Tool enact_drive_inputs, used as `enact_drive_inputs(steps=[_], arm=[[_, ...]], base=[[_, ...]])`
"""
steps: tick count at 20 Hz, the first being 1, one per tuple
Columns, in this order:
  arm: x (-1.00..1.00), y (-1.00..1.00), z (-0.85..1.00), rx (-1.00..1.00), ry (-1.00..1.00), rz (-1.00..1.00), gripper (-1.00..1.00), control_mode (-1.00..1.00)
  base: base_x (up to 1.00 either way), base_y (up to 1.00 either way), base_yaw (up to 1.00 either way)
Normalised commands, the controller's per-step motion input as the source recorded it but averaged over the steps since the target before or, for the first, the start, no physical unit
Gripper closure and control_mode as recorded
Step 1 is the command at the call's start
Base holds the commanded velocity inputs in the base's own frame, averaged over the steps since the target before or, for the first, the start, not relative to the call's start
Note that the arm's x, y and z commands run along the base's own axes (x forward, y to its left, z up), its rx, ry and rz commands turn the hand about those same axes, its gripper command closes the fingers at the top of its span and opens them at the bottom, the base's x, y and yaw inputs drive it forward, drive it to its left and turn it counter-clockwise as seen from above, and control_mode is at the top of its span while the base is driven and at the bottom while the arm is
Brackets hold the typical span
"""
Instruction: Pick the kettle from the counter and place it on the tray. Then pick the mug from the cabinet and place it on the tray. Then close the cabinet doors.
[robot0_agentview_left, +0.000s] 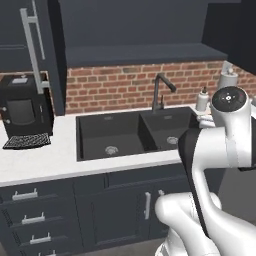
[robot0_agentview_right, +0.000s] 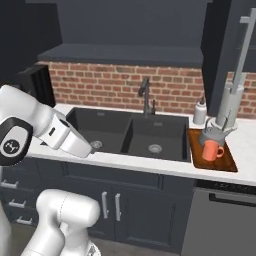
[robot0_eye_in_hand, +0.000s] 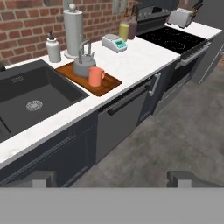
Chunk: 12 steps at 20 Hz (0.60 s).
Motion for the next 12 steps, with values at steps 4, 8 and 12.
enact_drive_inputs(steps=[4, 8, 12], arm=[[0.0, 0.0, 0.0, 0.0, 0.0, 0.0, -1.0, 1.0], [0.0, 0.0, 0.0, 0.0, 0.0, 0.0, -1.0, 1.0], [0.0, 0.0, 0.0, 0.0, 0.0, 0.0, -1.0, 1.0]], base=[[0.4, -0.16, 0.0], [0.35, -0.19, 0.0], [0.33, -0.28, 0.0]])
